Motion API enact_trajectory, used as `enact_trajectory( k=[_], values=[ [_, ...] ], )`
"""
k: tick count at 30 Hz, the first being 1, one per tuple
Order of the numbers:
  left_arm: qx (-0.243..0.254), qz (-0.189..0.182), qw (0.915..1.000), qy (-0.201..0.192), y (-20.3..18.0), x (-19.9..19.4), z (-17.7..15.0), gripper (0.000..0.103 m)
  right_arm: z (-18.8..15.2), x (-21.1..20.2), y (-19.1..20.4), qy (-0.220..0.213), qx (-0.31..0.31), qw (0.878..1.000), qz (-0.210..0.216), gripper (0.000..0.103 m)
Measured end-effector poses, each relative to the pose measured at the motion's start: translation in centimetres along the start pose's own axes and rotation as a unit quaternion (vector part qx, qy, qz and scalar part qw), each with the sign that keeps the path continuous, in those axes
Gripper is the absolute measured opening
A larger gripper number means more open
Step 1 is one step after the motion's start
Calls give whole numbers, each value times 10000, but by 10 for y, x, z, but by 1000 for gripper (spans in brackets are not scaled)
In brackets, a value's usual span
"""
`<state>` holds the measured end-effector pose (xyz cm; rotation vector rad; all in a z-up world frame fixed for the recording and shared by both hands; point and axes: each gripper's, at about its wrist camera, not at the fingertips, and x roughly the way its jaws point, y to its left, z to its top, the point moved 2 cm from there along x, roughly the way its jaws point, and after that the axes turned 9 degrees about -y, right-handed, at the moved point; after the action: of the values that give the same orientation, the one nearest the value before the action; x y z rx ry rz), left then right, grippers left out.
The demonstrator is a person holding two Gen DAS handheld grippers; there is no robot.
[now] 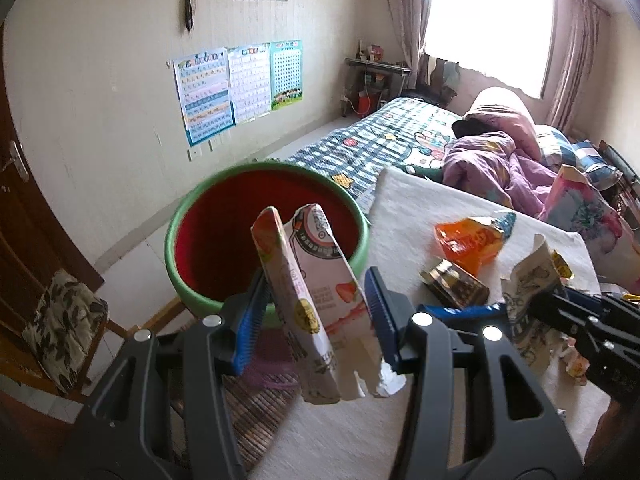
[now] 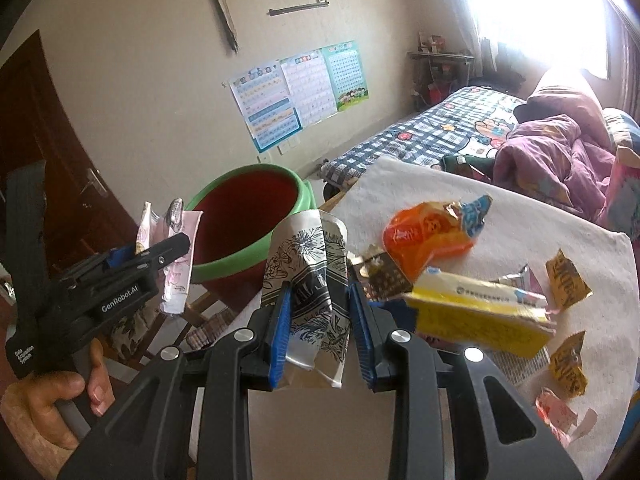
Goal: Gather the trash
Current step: 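Carry the wrapper and paper cup over the red bin with both grippers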
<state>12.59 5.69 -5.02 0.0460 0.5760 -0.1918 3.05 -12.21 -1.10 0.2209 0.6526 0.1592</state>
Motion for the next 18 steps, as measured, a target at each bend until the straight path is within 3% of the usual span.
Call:
enact_trajectory(
  k=[18],
  values=[
    [-83,-7,9999,63,37,44,20,47,26,47,26,83,-8,9999,60,29]
  ],
)
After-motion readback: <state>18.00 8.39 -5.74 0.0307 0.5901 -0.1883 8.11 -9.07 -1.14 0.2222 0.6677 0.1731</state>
